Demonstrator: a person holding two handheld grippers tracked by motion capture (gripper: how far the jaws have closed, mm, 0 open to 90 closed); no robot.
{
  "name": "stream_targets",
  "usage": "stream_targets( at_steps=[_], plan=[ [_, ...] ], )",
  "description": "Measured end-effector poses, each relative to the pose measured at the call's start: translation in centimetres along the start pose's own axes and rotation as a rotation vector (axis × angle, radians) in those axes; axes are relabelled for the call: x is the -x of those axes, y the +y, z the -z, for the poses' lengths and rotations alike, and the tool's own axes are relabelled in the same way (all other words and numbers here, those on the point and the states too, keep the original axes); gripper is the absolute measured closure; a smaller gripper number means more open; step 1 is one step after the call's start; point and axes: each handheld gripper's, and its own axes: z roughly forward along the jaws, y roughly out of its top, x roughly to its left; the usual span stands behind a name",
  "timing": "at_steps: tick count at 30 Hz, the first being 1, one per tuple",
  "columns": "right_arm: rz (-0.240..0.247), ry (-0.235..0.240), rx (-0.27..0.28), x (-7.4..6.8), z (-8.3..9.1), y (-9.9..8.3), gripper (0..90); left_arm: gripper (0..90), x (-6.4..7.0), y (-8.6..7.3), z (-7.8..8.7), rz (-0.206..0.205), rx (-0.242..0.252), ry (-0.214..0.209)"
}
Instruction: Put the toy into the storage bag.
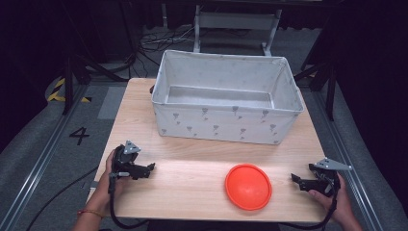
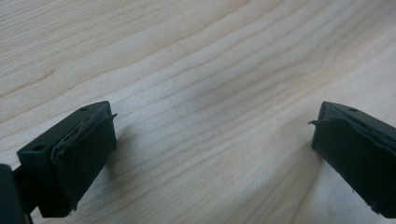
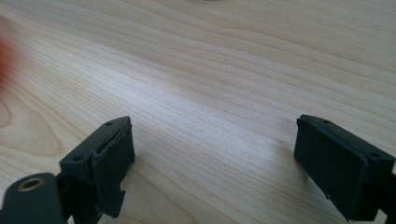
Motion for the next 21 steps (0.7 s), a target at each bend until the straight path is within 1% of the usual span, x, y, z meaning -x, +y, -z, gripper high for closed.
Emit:
stream_targets(
  at_steps=[5, 9, 12, 14, 15, 16, 17, 18, 19, 21],
  plan=[
    [0.006, 0.007, 0.000, 0.09, -0.03, 0.03, 12.2, 0.3, -0.24, -0.38, 0.36, -0.026, -0.002, -0.022],
    [0.009, 0.012, -0.001, 0.14, -0.02, 0.03, 12.3, 0.4, -0.22, -0.61, 0.58, -0.046, -0.003, -0.030],
    [0.013, 0.020, -0.001, 0.26, 0.03, 0.02, 13.1, 0.3, -0.21, -0.62, 0.59, -0.044, -0.003, -0.032],
    [0.008, 0.018, -0.006, 0.32, 0.09, 0.12, 15.7, 0.3, -0.17, -0.64, 0.61, -0.040, -0.002, -0.025],
    [0.006, 0.016, -0.010, 0.34, 0.10, 0.18, 16.5, 0.3, -0.03, -0.70, 0.66, -0.022, -0.007, -0.025],
    [0.005, 0.017, -0.018, 0.31, 0.17, 0.30, 19.2, 0.4, -0.04, -0.70, 0.65, -0.025, -0.005, -0.025],
    [0.012, 0.024, -0.021, 0.27, 0.25, 0.35, 21.8, 0.3, -0.04, -0.70, 0.66, -0.023, -0.007, -0.025],
    [0.024, 0.040, -0.013, 0.18, 0.43, 0.44, 21.8, 0.3, -0.10, -0.67, 0.63, -0.029, -0.004, -0.025],
    [0.025, 0.047, -0.006, 0.08, 0.59, 0.54, 20.0, 0.2, -0.12, -0.66, 0.62, -0.030, -0.005, -0.028],
    [0.021, 0.062, 0.007, -0.11, 0.94, 0.84, 20.5, 0.2, -0.13, -0.66, 0.62, -0.032, -0.005, -0.027]
  ],
)
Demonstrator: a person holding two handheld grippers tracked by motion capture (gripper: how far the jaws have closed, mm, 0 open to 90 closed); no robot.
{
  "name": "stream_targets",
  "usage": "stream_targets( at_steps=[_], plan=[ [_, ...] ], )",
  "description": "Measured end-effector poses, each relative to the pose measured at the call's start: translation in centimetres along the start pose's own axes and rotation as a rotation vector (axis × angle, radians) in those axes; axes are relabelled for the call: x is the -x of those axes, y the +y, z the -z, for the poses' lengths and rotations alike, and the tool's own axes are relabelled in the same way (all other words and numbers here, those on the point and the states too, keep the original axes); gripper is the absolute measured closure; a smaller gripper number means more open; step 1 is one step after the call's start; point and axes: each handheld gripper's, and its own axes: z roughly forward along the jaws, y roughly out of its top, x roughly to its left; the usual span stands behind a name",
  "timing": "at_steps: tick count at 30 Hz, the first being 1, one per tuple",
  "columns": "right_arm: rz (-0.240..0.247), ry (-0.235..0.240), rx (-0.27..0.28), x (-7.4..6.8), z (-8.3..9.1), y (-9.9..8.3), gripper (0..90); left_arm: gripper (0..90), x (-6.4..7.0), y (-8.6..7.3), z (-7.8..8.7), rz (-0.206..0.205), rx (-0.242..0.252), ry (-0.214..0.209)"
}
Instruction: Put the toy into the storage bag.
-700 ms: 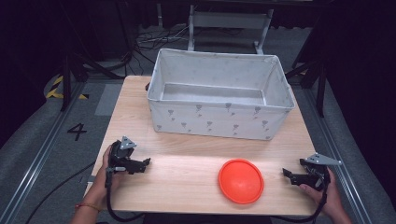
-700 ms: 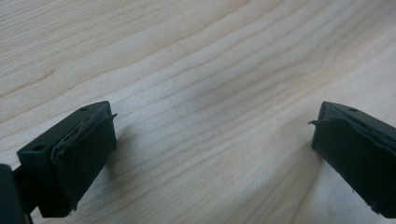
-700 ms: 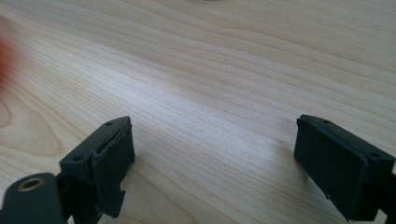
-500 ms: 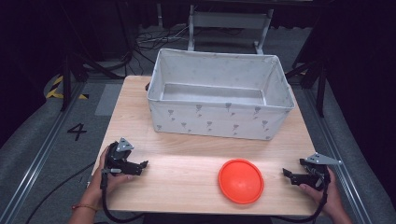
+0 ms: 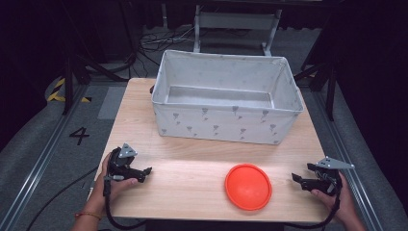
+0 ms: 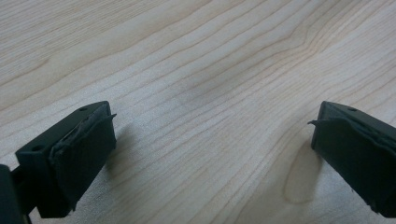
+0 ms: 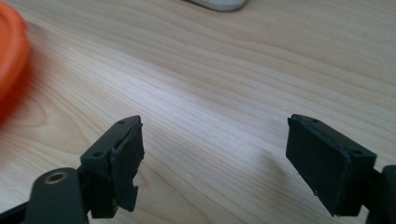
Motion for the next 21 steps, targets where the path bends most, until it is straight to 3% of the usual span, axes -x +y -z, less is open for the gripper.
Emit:
stream_targets(
  at_steps=[2, 6, 7, 12, 15, 18, 21],
  plan=[
    [-0.001, 0.018, 0.003, -0.5, 0.4, 0.5, 20.6, 0.2, 0.0, 0.0, 0.0, 0.002, 0.000, 0.001],
    [0.039, 0.048, 0.030, -1.8, 1.1, 1.5, 20.8, 0.2, 0.0, 0.0, 0.0, 0.004, 0.000, -0.001],
    [0.068, 0.064, 0.034, -2.6, 1.2, 2.1, 21.0, 0.2, 0.0, 0.0, 0.0, 0.004, 0.000, -0.002],
    [0.124, 0.145, 0.030, -4.8, 1.3, 3.5, 19.9, 0.2, 0.0, 0.0, 0.0, 0.004, 0.000, -0.001],
    [0.153, 0.166, 0.028, -5.7, 1.2, 4.1, 20.1, 0.3, 0.0, 0.0, 0.0, 0.003, 0.000, -0.001],
    [0.227, 0.231, 0.020, -7.3, 0.5, 5.2, 25.3, 0.3, 0.0, 0.0, 0.0, 0.004, 0.000, -0.001],
    [0.256, 0.308, -0.001, -7.9, -0.6, 6.0, 26.2, 0.4, 0.1, 0.0, 0.0, 0.007, -0.002, 0.001]
  ],
)
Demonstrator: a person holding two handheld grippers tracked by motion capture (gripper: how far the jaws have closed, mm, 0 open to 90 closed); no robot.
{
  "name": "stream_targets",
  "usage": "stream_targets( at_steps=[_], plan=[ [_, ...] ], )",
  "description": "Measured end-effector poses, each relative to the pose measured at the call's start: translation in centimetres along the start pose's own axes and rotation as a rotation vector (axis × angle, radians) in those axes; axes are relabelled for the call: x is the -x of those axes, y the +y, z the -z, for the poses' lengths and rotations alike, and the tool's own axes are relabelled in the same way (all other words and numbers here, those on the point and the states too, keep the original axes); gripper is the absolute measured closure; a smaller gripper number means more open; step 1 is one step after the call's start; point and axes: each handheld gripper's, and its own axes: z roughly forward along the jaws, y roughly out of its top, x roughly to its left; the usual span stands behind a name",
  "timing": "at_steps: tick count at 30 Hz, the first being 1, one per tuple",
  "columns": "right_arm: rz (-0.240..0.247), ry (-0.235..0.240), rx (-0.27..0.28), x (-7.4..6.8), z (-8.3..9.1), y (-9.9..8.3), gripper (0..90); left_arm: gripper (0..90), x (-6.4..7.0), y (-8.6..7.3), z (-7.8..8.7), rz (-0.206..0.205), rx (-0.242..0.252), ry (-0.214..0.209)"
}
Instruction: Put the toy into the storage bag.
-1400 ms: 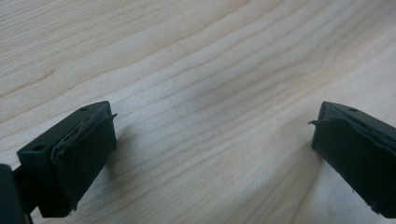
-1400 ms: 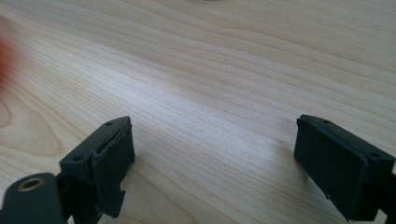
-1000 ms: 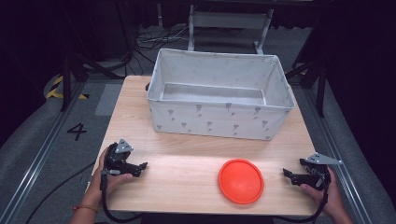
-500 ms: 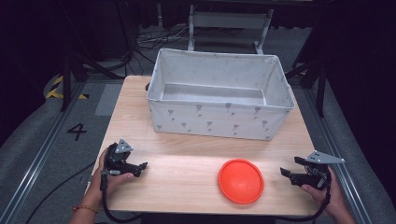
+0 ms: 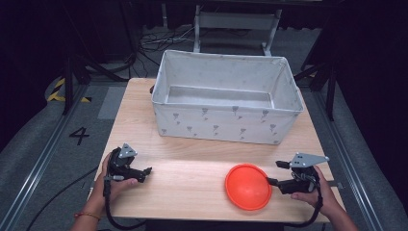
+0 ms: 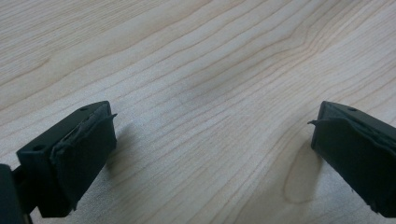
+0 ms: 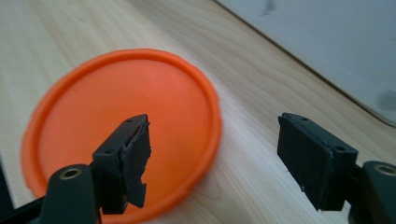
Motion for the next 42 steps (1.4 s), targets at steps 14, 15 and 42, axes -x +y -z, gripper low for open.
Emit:
stream_targets(
  at_steps=[14, 15, 42],
  plan=[
    [-0.011, 0.154, -0.106, 1.4, -5.5, 1.6, 22.3, 0.2, -0.1, 0.0, 0.0, -0.008, 0.002, -0.001],
    [-0.010, 0.149, -0.110, 1.3, -5.6, 1.6, 21.9, 0.2, -0.1, 0.0, 0.0, -0.007, 0.002, -0.003],
    [-0.060, 0.094, -0.105, 1.0, -6.0, 0.3, 61.6, 0.5, -0.1, -0.1, 0.1, -0.017, 0.001, 0.000]
  ],
)
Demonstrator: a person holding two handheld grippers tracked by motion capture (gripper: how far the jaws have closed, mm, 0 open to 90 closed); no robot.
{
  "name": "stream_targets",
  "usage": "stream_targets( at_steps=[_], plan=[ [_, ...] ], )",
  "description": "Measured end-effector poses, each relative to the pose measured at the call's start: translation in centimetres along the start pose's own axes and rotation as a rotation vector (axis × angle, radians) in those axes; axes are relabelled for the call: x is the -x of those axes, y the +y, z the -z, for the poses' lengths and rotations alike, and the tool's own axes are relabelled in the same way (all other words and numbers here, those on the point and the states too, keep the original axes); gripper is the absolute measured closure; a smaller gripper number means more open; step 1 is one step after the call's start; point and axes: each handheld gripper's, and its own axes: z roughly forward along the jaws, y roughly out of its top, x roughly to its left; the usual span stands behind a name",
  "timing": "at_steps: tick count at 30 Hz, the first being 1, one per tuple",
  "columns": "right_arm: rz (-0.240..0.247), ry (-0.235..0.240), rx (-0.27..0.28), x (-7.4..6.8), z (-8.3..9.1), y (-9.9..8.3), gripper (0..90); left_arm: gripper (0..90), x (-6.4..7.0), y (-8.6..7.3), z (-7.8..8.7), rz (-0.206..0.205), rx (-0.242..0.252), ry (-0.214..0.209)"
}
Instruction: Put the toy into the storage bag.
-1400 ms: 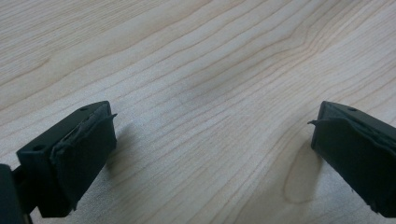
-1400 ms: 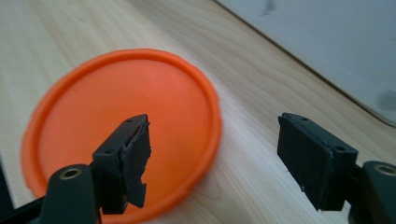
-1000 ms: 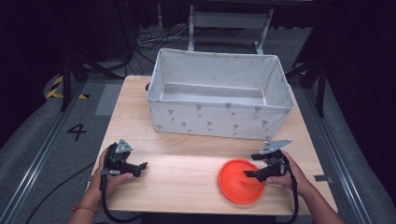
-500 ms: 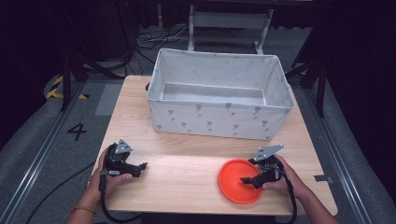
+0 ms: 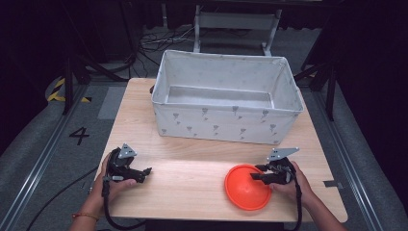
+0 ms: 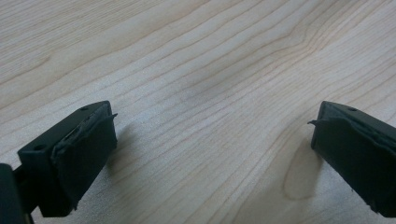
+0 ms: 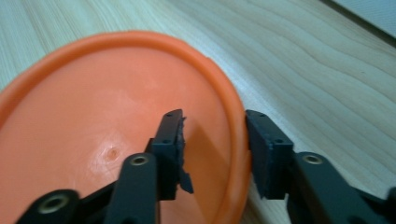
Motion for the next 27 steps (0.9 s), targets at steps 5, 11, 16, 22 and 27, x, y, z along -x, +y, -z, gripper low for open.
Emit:
stream_targets(
  at_steps=[5, 11, 16, 22, 27],
  plan=[
    [-0.003, 0.026, 0.035, 0.5, 0.7, 0.3, 73.0, 0.5, 0.0, 0.0, 0.0, 0.000, -0.001, -0.001],
    [0.024, 0.048, 0.075, 0.4, 1.4, 0.9, 77.9, 0.4, 0.0, 0.0, 0.0, 0.003, 0.001, -0.003],
    [0.050, 0.070, 0.157, -0.1, 3.0, 1.7, 82.4, 0.2, -0.1, 0.1, -0.1, -0.002, -0.003, -0.014],
    [0.121, 0.041, 0.174, -1.3, 4.4, 2.3, 82.6, 0.4, -0.1, 0.0, -0.1, -0.002, -0.001, -0.008],
    [0.183, 0.000, 0.176, -2.2, 5.6, 2.9, 82.6, 0.2, -0.1, 0.2, -0.2, -0.004, 0.003, -0.010]
  ],
)
